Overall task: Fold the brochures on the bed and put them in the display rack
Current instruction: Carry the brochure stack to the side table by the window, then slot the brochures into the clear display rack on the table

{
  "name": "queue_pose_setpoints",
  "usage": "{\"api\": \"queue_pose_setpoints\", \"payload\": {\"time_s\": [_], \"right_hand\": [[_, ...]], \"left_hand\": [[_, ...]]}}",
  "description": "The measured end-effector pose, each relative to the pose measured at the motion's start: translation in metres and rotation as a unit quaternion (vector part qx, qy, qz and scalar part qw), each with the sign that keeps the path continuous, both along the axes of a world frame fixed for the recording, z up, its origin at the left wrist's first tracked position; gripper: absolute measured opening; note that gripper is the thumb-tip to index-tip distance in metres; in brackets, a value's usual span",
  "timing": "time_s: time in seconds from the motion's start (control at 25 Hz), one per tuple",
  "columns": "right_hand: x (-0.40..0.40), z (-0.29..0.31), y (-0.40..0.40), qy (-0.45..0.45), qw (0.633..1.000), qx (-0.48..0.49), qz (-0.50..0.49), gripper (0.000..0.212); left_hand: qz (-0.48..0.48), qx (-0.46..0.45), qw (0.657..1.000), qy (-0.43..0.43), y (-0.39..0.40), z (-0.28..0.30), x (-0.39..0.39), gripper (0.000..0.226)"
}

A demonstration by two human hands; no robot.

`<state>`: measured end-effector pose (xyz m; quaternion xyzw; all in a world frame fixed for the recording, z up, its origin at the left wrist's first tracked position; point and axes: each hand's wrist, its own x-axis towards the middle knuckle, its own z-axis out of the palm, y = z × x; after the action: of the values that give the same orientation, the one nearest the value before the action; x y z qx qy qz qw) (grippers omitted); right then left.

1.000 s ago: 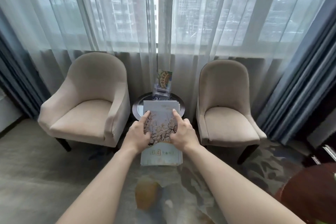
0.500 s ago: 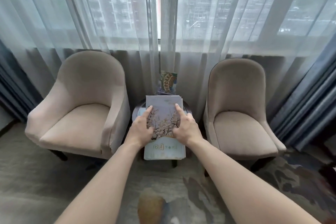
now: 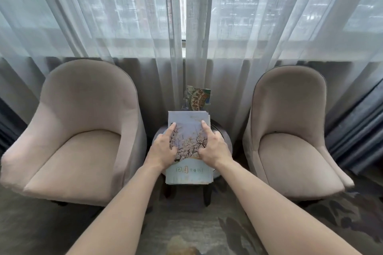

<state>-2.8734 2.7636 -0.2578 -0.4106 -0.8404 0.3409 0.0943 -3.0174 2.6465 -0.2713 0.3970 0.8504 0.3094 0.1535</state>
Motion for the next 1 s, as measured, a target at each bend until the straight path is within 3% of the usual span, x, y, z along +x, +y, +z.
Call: {"api": "queue_pose_setpoints", "payload": {"time_s": [0.48,1.0], "right_hand": [[-0.115,-0.1,0.122,-0.066,0.995,-0.076,-0.011,0.093],[-0.169,-0.21,0.166,-0.138,0.973,-0.16,-0.087,0.091]], "left_hand": [[-0.004,-0.093,0.995,-0.042,0.123,-0.096,-0.112,0.079],[-0.083,-0.168,0.977,-0.104,0.186,-0.21,-0.18,0.08]]}}
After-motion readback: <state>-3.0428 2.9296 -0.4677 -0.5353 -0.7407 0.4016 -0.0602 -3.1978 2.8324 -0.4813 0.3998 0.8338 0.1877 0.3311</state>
